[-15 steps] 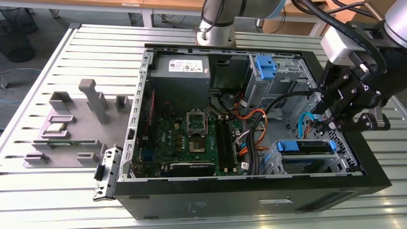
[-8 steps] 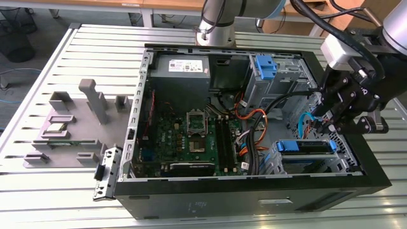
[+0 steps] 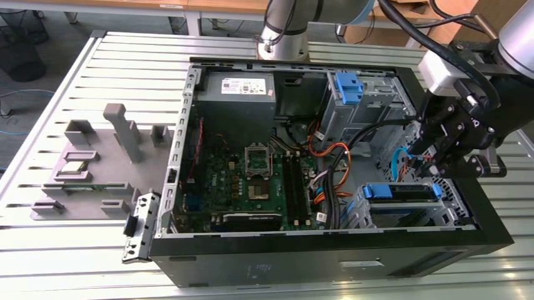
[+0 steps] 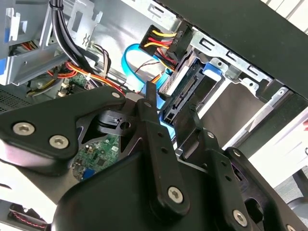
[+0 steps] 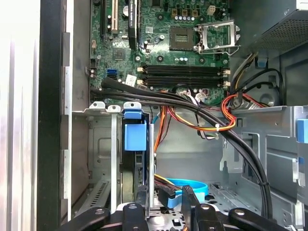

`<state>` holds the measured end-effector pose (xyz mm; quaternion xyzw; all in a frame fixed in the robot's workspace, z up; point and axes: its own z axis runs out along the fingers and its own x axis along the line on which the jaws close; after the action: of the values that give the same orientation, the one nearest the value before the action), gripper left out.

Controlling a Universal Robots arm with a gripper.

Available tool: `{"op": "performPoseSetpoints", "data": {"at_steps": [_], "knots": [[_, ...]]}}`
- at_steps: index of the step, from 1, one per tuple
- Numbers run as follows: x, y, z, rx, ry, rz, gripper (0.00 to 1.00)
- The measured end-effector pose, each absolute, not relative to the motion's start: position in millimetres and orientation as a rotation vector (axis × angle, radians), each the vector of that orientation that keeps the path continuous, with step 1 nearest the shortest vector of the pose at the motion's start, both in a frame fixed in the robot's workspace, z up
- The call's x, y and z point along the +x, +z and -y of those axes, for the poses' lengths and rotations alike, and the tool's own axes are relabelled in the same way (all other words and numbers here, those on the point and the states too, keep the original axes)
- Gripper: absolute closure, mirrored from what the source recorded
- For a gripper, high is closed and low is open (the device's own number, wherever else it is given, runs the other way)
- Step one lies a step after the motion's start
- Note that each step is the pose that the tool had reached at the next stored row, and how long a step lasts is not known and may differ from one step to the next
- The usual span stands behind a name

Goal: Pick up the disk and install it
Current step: 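Insert the first disk wire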

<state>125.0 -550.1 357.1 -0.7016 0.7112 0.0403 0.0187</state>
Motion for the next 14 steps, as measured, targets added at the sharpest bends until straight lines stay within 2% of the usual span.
{"op": "performPoseSetpoints", "data": {"at_steps": [14], "knots": [[124.9, 355.9, 551.0, -2.180, 0.121, -2.211, 0.58]]}}
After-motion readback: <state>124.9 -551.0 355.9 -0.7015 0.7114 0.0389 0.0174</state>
